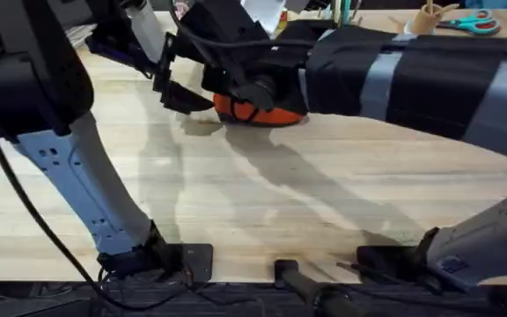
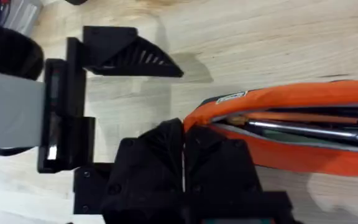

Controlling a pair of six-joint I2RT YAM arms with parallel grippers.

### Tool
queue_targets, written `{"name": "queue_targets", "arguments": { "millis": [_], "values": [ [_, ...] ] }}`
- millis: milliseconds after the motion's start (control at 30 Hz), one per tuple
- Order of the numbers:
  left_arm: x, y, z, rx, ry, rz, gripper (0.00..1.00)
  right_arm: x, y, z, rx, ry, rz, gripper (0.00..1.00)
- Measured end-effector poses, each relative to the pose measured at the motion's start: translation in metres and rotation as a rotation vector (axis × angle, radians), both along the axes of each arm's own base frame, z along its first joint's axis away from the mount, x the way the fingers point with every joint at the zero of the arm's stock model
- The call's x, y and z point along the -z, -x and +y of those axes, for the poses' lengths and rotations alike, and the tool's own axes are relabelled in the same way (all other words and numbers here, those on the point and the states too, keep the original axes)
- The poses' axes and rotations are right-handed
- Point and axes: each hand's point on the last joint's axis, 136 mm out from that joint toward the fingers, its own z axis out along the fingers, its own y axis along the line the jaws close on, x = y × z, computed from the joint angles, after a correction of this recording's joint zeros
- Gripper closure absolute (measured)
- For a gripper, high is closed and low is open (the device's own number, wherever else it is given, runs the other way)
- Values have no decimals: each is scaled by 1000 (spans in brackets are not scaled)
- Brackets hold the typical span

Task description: Unzip the bag, pick up the pens from the table one at a time and place them inside, then zip the bag closed.

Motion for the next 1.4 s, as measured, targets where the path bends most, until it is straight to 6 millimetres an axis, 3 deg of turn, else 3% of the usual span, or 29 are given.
{"name": "queue_targets", "arguments": {
  "millis": [400,733,800,933,1067,1400],
  "values": [
    [22,6,-36,60,46,100,6,0,0,0,0,0,0,971],
    [21,7,-40,67,49,103,18,0,0,0,0,0,0,971],
    [21,7,-40,66,49,105,134,0,0,0,0,0,0,971],
    [21,6,-41,63,51,102,625,0,0,0,0,0,0,971],
    [21,5,-40,64,50,98,934,0,0,0,-2,-1,1,971],
    [22,5,-40,64,48,98,958,2,1,-1,-1,7,7,972]
  ]
}}
